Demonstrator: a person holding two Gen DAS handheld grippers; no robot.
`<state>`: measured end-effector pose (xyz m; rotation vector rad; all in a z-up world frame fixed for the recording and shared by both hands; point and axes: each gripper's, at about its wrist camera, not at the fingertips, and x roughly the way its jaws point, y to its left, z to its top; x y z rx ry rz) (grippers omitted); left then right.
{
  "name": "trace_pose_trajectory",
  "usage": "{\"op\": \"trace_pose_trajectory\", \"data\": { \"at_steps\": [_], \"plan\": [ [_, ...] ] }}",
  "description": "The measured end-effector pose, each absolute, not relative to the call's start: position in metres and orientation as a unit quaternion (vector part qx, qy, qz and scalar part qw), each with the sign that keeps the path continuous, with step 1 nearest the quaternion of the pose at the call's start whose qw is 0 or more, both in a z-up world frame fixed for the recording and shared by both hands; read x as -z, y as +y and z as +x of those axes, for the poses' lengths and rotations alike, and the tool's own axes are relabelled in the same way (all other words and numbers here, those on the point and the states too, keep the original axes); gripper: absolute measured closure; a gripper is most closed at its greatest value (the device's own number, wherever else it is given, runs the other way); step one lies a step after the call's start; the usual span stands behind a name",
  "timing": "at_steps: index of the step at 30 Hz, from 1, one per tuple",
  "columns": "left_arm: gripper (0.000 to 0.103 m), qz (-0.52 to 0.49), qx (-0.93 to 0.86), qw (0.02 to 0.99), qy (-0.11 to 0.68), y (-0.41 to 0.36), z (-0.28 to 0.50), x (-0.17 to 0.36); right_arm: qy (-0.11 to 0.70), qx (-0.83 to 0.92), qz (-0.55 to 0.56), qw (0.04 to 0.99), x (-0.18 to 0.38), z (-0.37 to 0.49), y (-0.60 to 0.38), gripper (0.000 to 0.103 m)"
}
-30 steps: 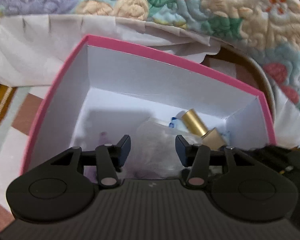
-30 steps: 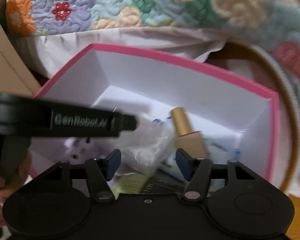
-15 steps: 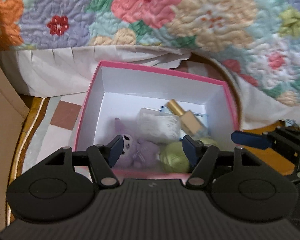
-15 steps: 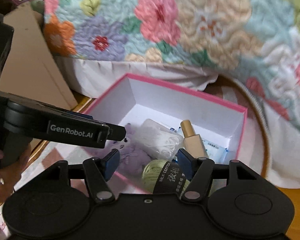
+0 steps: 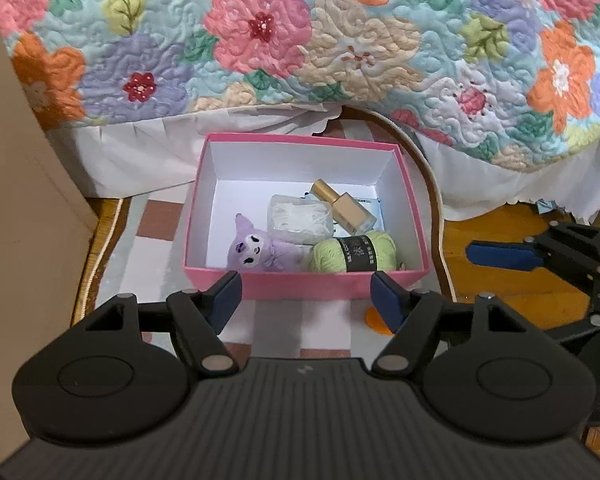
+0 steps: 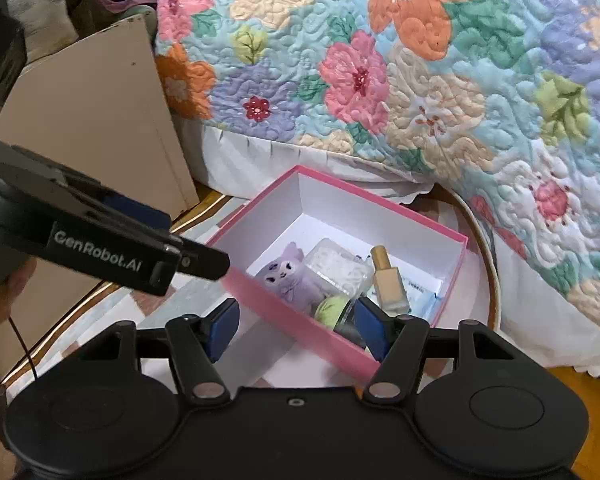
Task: Organize objects
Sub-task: 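Open the right gripper and lift it away from the box, then move the right tool to the orange sponge and grasp it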
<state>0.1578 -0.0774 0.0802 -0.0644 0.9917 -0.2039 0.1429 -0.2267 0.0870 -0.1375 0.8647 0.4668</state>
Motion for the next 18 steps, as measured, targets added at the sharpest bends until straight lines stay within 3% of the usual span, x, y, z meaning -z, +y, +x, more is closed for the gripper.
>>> {"op": "trace_pose_trajectory", "data": {
  "at_steps": [13,18],
  "plan": [
    [0.03,-0.019,0.1,0.864,0.493,-0.086,0.11,-0.059,0.428,-0.238,-0.086,0.867,-0.085,0.08,-0.233,0.027],
    [0.025,-0.015,0.105,0.855,0.507,-0.089,0.104,-0.034,0.432,-0.243,-0.062,0.866,-0.065,0.067,-0.245,0.019]
  ]
}}
